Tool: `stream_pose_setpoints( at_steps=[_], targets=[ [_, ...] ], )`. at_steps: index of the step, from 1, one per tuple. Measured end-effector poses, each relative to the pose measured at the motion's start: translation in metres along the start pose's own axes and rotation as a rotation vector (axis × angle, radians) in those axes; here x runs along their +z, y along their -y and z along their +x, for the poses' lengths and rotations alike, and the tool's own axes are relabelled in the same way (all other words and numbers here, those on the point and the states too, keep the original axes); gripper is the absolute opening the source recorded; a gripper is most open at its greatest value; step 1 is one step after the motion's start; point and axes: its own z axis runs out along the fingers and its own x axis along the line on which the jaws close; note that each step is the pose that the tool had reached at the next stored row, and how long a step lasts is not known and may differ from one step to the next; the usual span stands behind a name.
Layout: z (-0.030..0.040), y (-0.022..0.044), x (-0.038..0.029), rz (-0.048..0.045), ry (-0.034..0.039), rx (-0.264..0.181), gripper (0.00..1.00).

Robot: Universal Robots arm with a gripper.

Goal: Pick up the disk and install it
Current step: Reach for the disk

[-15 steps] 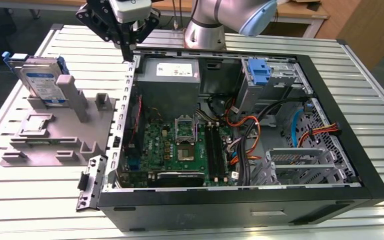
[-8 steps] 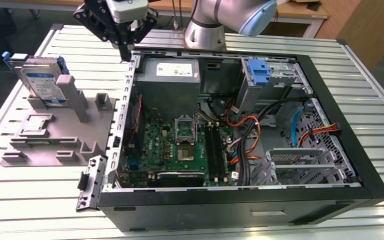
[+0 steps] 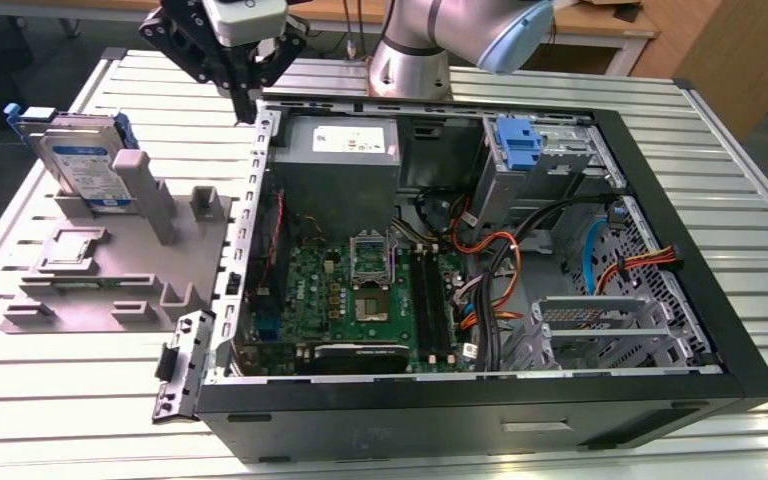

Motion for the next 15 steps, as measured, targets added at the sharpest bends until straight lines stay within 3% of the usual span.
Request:
stream_pose_setpoints(
  at_steps=[15],
  targets=[
    [0.0056, 0.0004, -0.0001, 0.0, 0.0, 0.0, 0.1]
  ],
)
